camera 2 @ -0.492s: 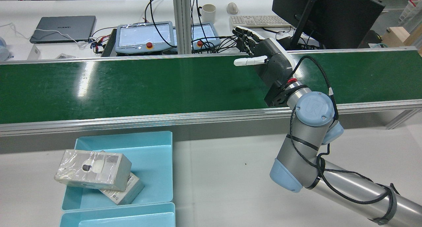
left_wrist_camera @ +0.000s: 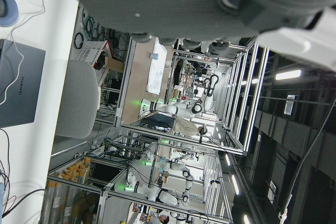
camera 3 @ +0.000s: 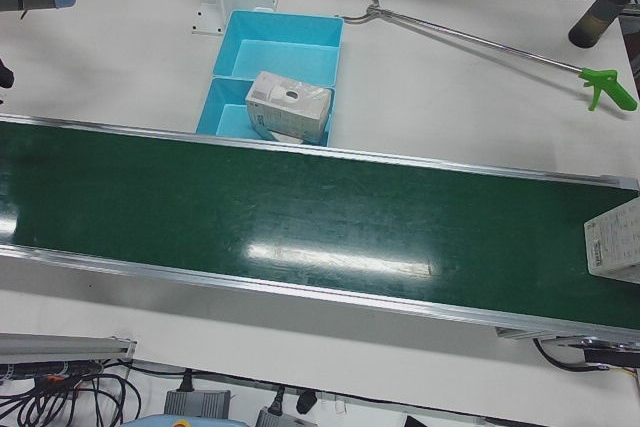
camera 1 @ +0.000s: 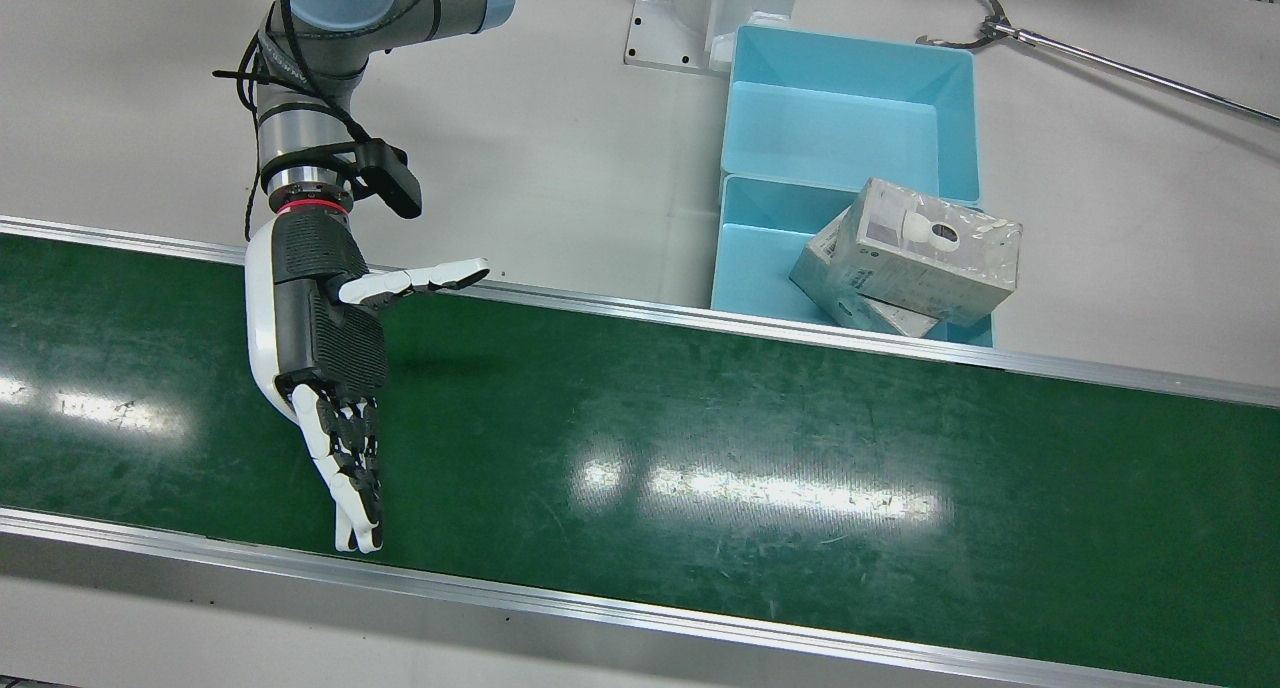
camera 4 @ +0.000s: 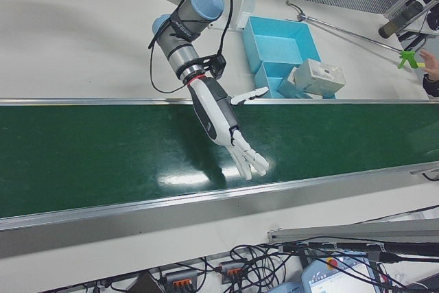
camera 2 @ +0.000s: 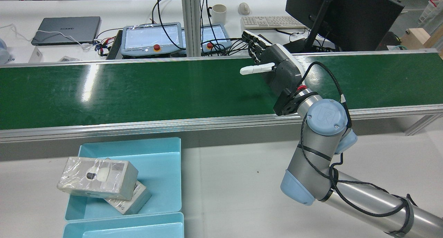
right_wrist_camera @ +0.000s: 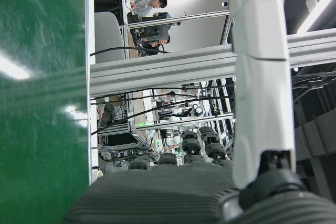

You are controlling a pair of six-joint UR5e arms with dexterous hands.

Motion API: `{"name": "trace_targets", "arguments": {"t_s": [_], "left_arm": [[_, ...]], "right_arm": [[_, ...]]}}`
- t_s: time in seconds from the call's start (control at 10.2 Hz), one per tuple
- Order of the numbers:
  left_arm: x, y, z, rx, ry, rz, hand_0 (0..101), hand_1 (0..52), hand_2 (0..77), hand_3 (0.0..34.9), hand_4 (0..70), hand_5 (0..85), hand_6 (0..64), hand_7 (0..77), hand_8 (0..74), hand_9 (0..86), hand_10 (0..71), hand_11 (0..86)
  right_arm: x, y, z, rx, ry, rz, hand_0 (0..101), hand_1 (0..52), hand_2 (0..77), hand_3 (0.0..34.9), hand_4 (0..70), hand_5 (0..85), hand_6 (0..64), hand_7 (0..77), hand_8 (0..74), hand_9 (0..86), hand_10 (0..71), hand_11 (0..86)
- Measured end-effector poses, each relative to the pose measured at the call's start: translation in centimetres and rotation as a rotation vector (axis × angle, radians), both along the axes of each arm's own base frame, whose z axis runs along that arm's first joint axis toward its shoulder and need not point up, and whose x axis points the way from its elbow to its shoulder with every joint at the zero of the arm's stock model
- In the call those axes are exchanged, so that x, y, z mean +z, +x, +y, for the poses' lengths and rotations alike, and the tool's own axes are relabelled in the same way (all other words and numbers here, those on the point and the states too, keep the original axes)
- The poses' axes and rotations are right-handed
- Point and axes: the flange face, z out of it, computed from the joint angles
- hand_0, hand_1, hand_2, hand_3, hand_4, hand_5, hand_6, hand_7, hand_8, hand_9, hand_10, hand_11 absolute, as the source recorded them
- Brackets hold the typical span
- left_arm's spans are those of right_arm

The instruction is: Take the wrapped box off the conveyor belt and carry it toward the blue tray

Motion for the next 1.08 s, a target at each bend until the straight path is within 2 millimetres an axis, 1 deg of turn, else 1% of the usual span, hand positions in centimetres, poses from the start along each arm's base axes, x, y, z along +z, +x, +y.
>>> {"name": "trace_targets", "arguments": {"t_s": [0.1, 0.39, 0.49, 0.59, 0.69, 0.79, 0.89, 0.98, 1.08], "left_arm": [[0.0, 0.0, 0.0, 0.000, 0.000, 0.000, 0, 0.0, 1.1, 0.0, 0.0, 1.1, 0.5, 0.5, 0.5, 0.5, 0.5, 0.5], [0.0, 0.0, 0.0, 0.000, 0.000, 0.000, 0, 0.0, 0.5, 0.0, 0.0, 1.1, 0.5, 0.5, 0.5, 0.5, 0.5, 0.5], [0.0, 0.0, 0.0, 0.000, 0.000, 0.000, 0, 0.0, 0.5, 0.0, 0.0, 1.1, 0.5, 0.5, 0.5, 0.5, 0.5, 0.5], [0.0, 0.0, 0.0, 0.000, 0.000, 0.000, 0, 0.0, 1.1, 0.0, 0.0, 1.1, 0.5, 0.5, 0.5, 0.5, 0.5, 0.5], [0.0, 0.0, 0.0, 0.000, 0.000, 0.000, 0, 0.0, 1.1, 0.0, 0.0, 1.1, 0.5, 0.5, 0.5, 0.5, 0.5, 0.5], [0.0, 0.0, 0.0, 0.000, 0.000, 0.000, 0, 0.0, 1.1, 0.0, 0.0, 1.1, 0.5, 0.5, 0.5, 0.5, 0.5, 0.5], [0.0, 0.0, 0.0, 0.000, 0.000, 0.000, 0, 0.0, 1.1, 0.0, 0.0, 1.1, 0.5, 0.5, 0.5, 0.5, 0.5, 0.5], [0.0, 0.0, 0.0, 0.000, 0.000, 0.000, 0, 0.0, 1.1, 0.0, 0.0, 1.1, 0.5, 0.5, 0.5, 0.5, 0.5, 0.5], [0.0, 0.0, 0.0, 0.000, 0.000, 0.000, 0, 0.0, 1.1, 0.0, 0.0, 1.1, 0.5, 0.5, 0.5, 0.5, 0.5, 0.5]], "right_arm": [[-0.1, -0.3, 0.1, -0.010, 0.004, -0.001, 49, 16.9, 7.1, 0.0, 4.9, 9.8, 1.6, 0.0, 0.0, 1.1, 0.0, 1.6], [-0.5, -0.8, 0.2, -0.021, 0.018, -0.010, 49, 18.0, 8.7, 0.1, 4.9, 10.9, 1.1, 0.0, 0.0, 1.1, 0.0, 1.6], [-1.0, -0.9, 0.1, -0.026, 0.025, -0.012, 50, 18.0, 10.4, 0.0, 8.2, 14.2, 3.8, 3.8, 0.0, 1.1, 0.0, 1.6], [-1.4, -0.9, 0.0, -0.033, 0.036, -0.005, 50, 18.0, 10.4, 0.0, 8.2, 14.2, 3.8, 3.8, 0.0, 1.1, 0.0, 1.6], [-1.7, -0.8, -0.2, -0.039, 0.044, 0.010, 51, 19.6, 12.0, 0.0, 12.0, 20.7, 7.6, 9.3, 2.7, 7.1, 0.0, 1.6], [-1.8, -0.6, -0.3, -0.040, 0.044, 0.026, 51, 19.6, 12.0, 0.0, 12.0, 20.7, 7.6, 9.3, 2.7, 7.1, 0.0, 1.6], [-1.7, -0.3, -0.3, -0.040, 0.036, 0.043, 54, 23.5, 16.4, 0.0, 12.0, 23.5, 7.1, 8.7, 2.7, 4.9, 0.0, 1.6], [-1.5, -0.2, -0.3, -0.040, 0.025, 0.060, 53, 20.2, 14.7, 0.1, 12.0, 21.8, 4.9, 6.5, 0.5, 3.8, 0.0, 1.6], [-1.4, 0.0, -0.3, -0.038, 0.016, 0.072, 52, 20.2, 12.5, 0.0, 12.0, 20.7, 5.5, 6.0, 0.5, 3.3, 0.0, 1.6]]}}
